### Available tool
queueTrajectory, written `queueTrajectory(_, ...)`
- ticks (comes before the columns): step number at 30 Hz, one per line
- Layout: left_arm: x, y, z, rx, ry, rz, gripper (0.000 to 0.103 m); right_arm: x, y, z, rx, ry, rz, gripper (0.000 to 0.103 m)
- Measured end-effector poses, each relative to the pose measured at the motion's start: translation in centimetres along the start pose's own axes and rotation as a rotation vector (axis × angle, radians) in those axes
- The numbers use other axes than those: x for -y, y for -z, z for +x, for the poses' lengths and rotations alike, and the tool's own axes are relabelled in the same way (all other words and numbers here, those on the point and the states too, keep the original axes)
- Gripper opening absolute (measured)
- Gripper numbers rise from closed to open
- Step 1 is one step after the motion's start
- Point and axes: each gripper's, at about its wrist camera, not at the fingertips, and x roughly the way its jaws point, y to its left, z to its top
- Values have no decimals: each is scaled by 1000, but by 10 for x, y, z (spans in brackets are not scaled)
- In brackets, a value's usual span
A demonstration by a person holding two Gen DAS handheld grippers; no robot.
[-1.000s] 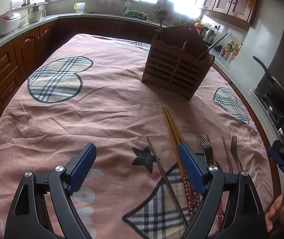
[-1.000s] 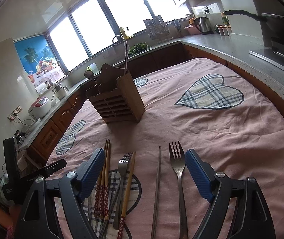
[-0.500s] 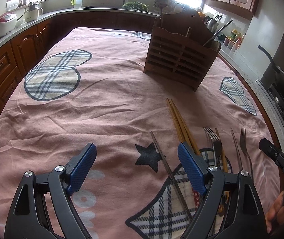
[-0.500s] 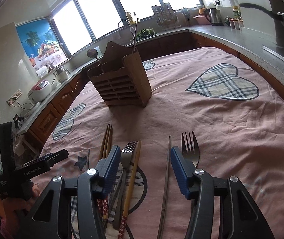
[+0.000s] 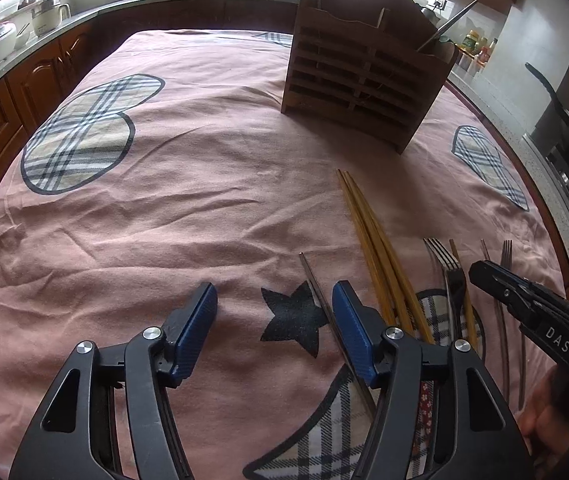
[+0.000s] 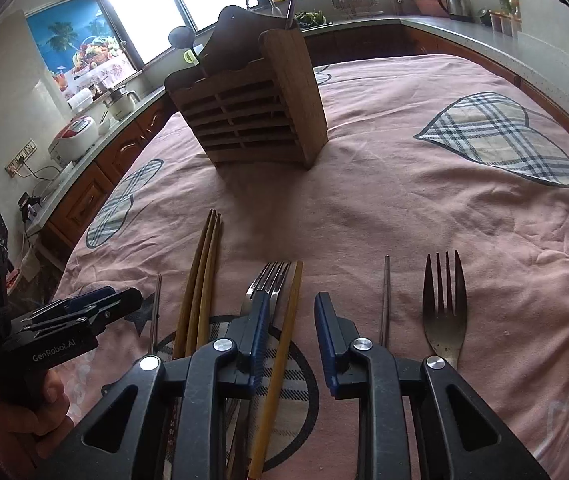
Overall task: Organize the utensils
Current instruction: 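Move both open tools back down to the remaining utensils, then grasp a thin metal utensil with the left tool while the right tool grasps a wooden chopstick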
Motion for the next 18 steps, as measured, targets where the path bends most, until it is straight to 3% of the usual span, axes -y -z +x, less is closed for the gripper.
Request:
queueTrajectory(13, 22, -2, 18, -8, -86, 134, 58, 1, -18, 23, -45, 42, -43, 17)
queueTrajectory(18, 21, -1, 17, -3, -78, 149, 56, 4, -17, 25, -74, 60, -73, 16)
